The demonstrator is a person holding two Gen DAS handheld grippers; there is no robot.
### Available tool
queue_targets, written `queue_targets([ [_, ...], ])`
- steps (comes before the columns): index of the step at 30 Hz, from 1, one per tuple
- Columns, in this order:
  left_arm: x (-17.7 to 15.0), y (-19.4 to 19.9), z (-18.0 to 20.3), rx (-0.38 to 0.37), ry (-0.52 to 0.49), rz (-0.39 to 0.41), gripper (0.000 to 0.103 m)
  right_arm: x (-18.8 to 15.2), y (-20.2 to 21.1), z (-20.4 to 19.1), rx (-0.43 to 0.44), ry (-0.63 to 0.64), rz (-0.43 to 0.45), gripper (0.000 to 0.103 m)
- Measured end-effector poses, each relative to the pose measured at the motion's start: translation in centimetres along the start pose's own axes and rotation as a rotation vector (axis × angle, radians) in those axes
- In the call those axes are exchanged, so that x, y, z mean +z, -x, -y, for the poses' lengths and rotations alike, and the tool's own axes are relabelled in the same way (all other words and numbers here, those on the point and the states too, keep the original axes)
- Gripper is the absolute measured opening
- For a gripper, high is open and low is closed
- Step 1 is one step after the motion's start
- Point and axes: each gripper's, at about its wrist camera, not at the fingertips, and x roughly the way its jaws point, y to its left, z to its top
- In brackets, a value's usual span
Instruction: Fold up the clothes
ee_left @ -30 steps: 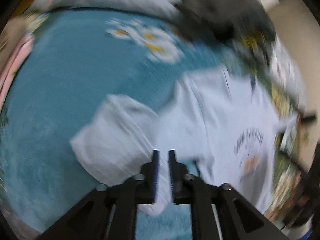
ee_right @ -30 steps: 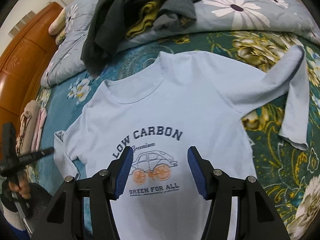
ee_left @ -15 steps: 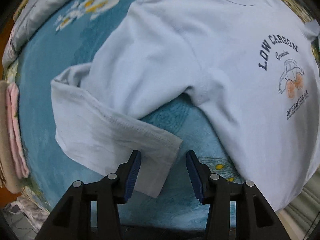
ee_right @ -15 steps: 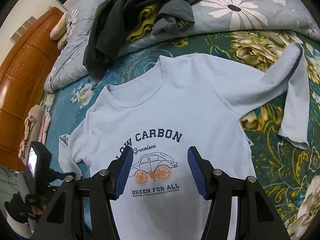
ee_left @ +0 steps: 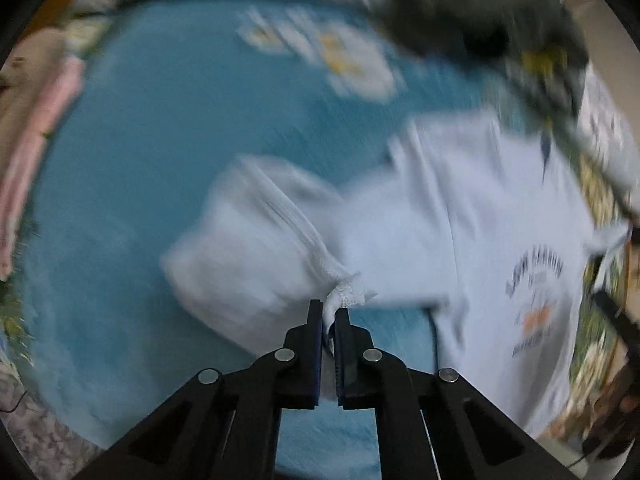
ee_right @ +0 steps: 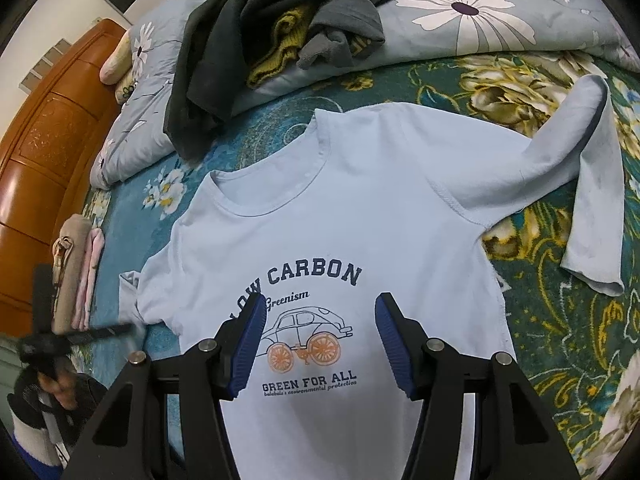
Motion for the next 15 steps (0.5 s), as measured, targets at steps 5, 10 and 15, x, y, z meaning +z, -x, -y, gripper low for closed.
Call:
queue_targets([
  [5,1.7,4.4,-8.1,0.034,0.179,0.156,0.005,0.1,-0.6,0.3,-0.010,-0.009,-0.012,0.058],
  [10,3.0,4.9,-14.4,0.101,0.295,0.227,0.005,0.4,-1.4,0.2,-0.018,-0.015,-0.029,0.058],
  [15,3.3,4.6,-17.9,0.141,0.352,0.266,0.005,0.7,-1.8,-0.3,-0.032,-0.005,-0.040,0.058],
])
